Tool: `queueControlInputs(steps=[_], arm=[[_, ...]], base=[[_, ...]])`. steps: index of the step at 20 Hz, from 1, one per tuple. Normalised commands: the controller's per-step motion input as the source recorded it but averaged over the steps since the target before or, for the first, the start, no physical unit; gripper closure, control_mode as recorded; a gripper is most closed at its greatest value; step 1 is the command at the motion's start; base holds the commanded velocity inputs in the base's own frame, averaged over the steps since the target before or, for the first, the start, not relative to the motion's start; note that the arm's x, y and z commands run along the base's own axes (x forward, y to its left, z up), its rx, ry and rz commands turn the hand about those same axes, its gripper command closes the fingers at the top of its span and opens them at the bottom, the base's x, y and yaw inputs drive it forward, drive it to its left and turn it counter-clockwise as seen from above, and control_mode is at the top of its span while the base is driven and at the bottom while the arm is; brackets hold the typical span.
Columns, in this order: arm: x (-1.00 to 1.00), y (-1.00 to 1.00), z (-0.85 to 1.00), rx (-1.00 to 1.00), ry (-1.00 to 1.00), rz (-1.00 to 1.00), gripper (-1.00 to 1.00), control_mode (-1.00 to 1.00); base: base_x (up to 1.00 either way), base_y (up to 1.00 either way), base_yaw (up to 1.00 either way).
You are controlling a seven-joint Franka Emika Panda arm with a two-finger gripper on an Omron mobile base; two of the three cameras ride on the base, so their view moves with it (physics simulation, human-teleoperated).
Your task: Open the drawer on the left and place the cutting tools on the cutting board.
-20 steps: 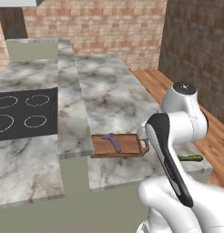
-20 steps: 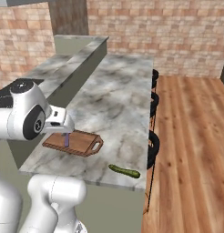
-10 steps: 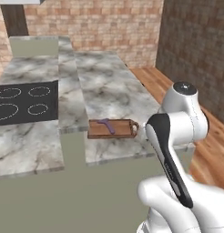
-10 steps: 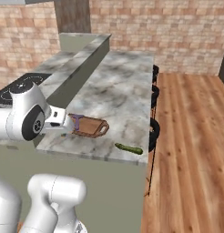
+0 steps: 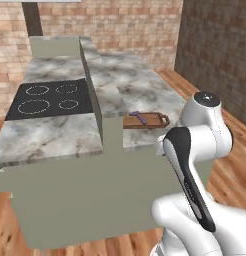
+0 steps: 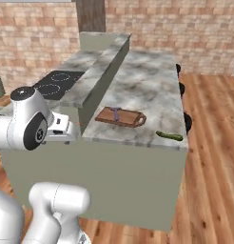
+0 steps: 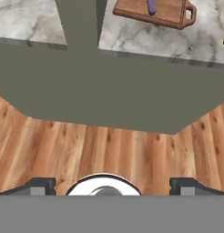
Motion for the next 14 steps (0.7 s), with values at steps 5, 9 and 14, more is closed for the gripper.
queueControlInputs(steps=[5, 9, 14], arm=[[0.00, 0.00, 0.00, 0.00, 0.00, 0.00, -1.00, 1.00], [0.00, 0.00, 0.00, 0.00, 0.00, 0.00, -1.00, 1.00], [0.00, 0.00, 0.00, 0.00, 0.00, 0.00, -1.00, 1.00]], base=[[0.00, 1.00, 0.00], [0.00, 1.00, 0.00], [0.04, 1.00, 0.00]])
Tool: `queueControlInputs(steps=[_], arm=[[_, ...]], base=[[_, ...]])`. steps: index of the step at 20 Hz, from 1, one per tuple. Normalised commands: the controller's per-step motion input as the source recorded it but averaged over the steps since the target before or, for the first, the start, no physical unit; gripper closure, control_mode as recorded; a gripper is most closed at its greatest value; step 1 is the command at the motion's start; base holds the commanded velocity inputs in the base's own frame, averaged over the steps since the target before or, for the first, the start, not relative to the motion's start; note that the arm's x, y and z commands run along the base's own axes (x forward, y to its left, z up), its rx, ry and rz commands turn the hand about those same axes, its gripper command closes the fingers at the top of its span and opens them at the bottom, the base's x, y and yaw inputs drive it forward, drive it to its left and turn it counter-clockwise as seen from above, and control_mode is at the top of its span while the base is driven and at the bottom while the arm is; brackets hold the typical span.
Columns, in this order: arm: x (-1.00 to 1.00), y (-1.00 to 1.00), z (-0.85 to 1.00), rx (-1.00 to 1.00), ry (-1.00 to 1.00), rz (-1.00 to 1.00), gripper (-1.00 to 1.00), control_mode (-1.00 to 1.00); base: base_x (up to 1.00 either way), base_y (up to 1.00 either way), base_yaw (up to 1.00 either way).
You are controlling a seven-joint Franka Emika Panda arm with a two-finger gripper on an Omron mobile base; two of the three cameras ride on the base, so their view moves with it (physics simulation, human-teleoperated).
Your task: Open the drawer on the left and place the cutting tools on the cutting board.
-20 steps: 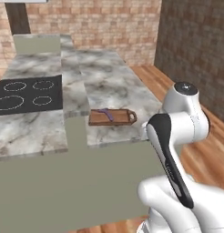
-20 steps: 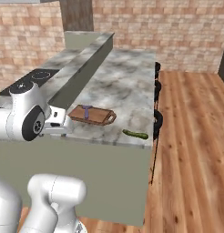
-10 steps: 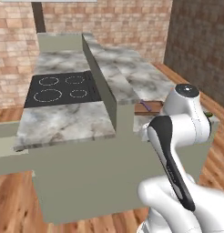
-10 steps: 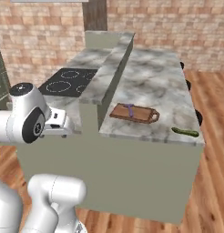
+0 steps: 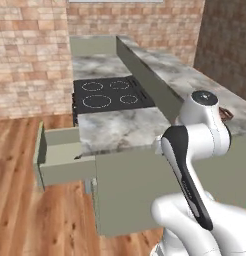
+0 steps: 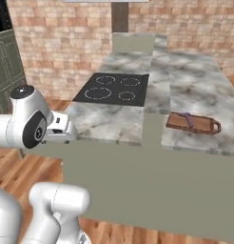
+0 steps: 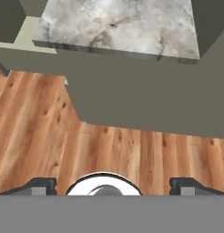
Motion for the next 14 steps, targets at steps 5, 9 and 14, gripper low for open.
queueControlInputs(steps=[5, 9, 14], arm=[[0.00, 0.00, 0.00, 0.00, 0.00, 0.00, -1.00, 1.00], [0.00, 0.00, 0.00, 0.00, 0.00, 0.00, -1.00, 1.00], [0.00, 0.00, 0.00, 0.00, 0.00, 0.00, -1.00, 1.00]], base=[[0.39, 0.99, 0.00], [0.69, 0.84, -0.03], [0.79, 0.47, -0.11]])
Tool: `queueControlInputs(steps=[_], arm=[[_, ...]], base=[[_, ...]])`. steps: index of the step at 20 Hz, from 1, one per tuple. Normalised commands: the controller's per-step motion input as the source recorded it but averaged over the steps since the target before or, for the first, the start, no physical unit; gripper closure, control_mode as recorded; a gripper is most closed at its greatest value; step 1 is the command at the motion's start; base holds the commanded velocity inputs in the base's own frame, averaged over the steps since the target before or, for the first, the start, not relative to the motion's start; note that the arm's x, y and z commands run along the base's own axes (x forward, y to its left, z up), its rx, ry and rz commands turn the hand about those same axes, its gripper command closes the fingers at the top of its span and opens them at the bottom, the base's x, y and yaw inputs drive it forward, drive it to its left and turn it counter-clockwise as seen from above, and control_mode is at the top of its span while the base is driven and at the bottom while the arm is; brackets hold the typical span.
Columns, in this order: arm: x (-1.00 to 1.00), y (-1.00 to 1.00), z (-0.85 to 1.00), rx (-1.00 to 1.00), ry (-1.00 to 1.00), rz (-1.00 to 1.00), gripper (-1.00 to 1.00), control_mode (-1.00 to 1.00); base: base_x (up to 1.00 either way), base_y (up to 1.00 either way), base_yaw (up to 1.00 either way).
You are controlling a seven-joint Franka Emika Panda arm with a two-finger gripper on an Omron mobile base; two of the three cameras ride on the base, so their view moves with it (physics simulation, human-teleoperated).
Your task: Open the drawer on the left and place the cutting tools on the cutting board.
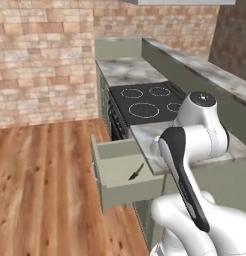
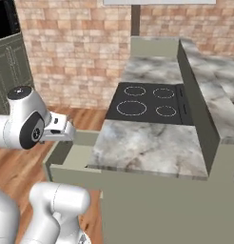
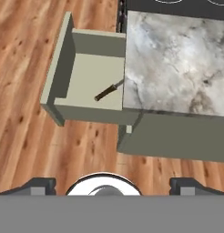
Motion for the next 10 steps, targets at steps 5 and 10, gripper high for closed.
queueControlInputs(steps=[5, 10], arm=[[0.00, 0.00, 0.00, 0.00, 0.00, 0.00, -1.00, 1.00], [0.00, 0.00, 0.00, 0.00, 0.00, 0.00, -1.00, 1.00]], base=[[0.55, 0.28, -0.24], [0.32, 0.30, -0.32]])
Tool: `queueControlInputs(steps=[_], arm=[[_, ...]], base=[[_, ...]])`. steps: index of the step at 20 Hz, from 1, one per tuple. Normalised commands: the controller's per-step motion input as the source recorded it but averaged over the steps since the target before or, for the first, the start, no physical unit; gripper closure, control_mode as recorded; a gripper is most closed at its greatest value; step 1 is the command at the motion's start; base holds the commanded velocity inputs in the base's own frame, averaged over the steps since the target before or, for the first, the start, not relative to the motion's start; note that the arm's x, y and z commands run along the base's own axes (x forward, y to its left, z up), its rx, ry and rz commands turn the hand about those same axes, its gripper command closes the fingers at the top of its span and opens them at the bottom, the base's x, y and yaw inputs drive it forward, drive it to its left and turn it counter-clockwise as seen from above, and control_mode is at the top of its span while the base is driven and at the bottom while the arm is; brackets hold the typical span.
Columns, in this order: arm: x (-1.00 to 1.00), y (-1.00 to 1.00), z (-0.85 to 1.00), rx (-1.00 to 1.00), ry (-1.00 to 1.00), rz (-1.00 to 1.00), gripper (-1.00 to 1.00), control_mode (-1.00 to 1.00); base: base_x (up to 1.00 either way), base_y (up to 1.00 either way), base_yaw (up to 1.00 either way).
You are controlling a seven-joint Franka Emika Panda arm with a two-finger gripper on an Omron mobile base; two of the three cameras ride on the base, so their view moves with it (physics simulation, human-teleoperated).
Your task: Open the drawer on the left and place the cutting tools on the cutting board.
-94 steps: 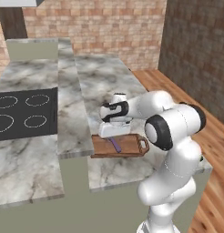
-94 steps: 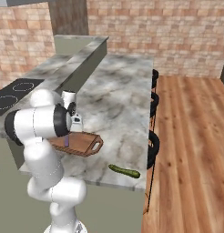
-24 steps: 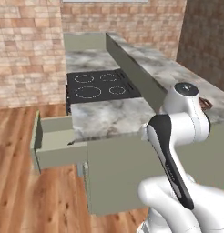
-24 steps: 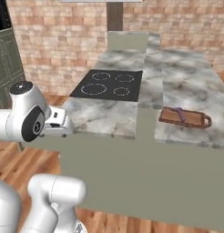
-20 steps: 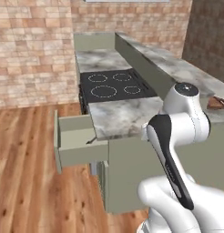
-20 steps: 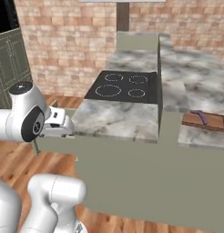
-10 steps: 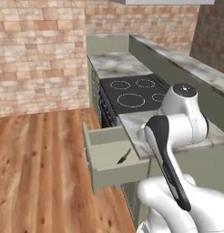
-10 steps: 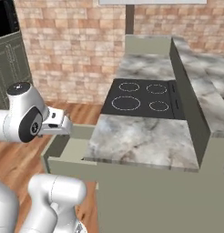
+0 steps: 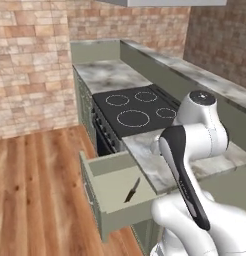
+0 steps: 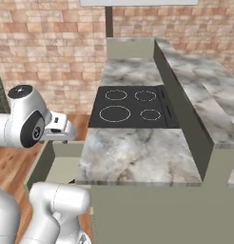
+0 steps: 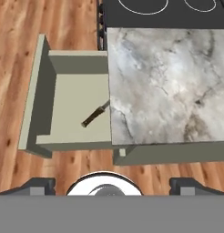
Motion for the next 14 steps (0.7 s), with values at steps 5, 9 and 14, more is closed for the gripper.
queueControlInputs(steps=[5, 9, 14], arm=[[0.04, 0.15, -0.01, 0.00, 0.01, -0.05, -1.00, -1.00], [0.09, 0.89, -0.08, 0.00, 0.07, -0.19, -1.00, -1.00], [0.25, 0.67, -0.24, 0.00, 0.13, -0.20, -1.00, -1.00]], base=[[0.17, 0.45, -0.24], [0.00, 0.00, 0.00], [0.00, 0.00, 0.00]])
